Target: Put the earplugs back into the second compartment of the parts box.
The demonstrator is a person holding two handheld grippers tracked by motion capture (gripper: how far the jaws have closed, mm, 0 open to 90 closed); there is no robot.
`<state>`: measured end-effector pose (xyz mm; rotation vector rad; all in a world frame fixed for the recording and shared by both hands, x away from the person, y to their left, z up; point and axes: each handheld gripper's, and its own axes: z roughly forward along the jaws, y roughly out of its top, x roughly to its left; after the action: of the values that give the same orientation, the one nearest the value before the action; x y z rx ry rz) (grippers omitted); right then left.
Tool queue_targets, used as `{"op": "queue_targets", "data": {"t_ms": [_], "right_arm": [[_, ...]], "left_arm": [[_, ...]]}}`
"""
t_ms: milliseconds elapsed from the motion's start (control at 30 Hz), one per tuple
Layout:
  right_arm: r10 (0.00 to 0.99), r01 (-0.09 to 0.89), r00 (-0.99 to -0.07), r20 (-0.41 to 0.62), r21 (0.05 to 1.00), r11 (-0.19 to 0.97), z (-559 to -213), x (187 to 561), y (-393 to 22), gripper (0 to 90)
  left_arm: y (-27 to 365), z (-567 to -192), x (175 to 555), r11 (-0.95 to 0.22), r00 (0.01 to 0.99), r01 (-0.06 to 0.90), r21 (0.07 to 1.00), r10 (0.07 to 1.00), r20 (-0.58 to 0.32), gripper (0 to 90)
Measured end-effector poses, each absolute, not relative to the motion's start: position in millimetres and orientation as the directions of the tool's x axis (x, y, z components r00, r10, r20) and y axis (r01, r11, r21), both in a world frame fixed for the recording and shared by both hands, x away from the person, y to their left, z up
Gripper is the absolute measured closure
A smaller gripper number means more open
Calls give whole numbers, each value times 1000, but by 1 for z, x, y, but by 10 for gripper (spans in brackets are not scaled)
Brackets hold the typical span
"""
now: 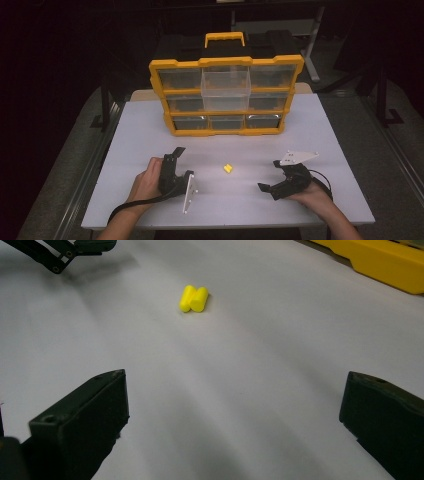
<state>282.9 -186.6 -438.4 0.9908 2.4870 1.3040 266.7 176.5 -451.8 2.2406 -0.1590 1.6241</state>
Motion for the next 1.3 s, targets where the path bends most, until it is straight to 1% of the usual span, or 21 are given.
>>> {"op": "queue_targets", "data": {"t_ms": [100,333,533,900,1167,1300], "right_arm": [[622,480,-767,153,781,400,-438,283,-187,0],[624,484,-766,157,780,397,-439,283,-187,0],[624,485,-765,158,780,397,-439,283,-187,0],[623,483,-766,156,780,399,-439,283,-188,0],[623,484,-766,156,779,400,-439,283,-188,0],[623,482,-766,155,780,399,-439,282,-188,0]], "left_arm": [[178,-451,268,-921,358,-291,260,148,922,3],[181,-448,273,-890,456,-236,390,253,853,2],[186,-444,277,-854,500,-189,485,342,796,3],[194,-440,284,-800,558,-102,591,446,700,3],[198,-436,287,-733,594,-37,679,530,605,2],[199,-435,288,-707,602,-10,707,560,569,2]]}}
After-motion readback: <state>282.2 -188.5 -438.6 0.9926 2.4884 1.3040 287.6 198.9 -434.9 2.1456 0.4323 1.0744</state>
